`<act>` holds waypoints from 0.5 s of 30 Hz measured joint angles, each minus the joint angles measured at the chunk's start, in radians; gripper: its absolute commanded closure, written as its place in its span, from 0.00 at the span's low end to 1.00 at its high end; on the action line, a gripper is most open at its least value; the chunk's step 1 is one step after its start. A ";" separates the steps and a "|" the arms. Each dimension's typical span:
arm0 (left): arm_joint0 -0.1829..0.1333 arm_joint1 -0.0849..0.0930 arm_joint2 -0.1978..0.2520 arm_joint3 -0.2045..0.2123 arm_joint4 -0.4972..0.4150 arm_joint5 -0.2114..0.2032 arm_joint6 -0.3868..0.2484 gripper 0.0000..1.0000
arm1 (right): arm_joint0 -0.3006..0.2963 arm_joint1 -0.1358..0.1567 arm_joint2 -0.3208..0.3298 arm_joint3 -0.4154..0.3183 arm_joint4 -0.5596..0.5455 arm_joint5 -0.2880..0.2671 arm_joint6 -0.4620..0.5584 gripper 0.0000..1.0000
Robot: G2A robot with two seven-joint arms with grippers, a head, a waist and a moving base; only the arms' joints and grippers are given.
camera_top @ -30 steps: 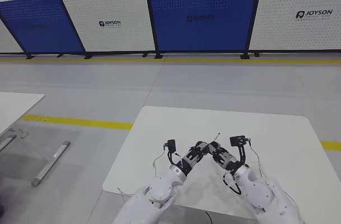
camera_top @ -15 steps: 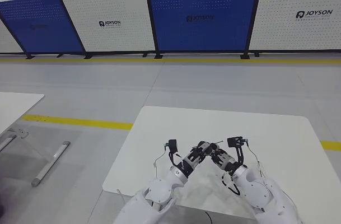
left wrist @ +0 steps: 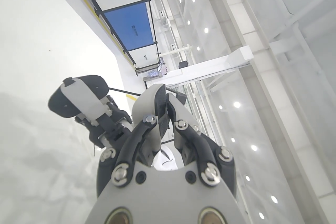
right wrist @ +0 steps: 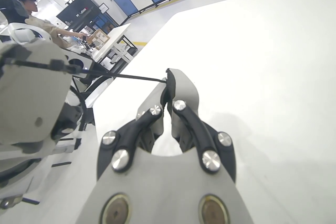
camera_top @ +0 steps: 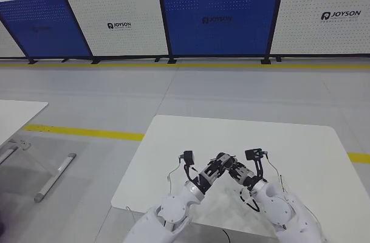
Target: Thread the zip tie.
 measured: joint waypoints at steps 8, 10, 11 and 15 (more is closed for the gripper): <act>0.010 0.001 -0.001 -0.020 0.008 -0.002 -0.002 1.00 | 0.004 -0.001 -0.001 0.007 -0.001 -0.003 0.002 1.00; 0.011 0.002 -0.001 -0.022 0.008 -0.002 -0.002 1.00 | 0.005 -0.002 -0.001 0.009 0.003 -0.005 0.003 1.00; 0.011 0.002 -0.002 -0.021 0.007 -0.001 0.001 1.00 | 0.005 -0.002 0.001 0.011 0.011 -0.006 0.003 0.82; 0.007 0.001 -0.014 -0.001 -0.005 0.009 0.018 1.00 | -0.003 0.000 0.023 0.000 0.052 -0.021 -0.009 0.00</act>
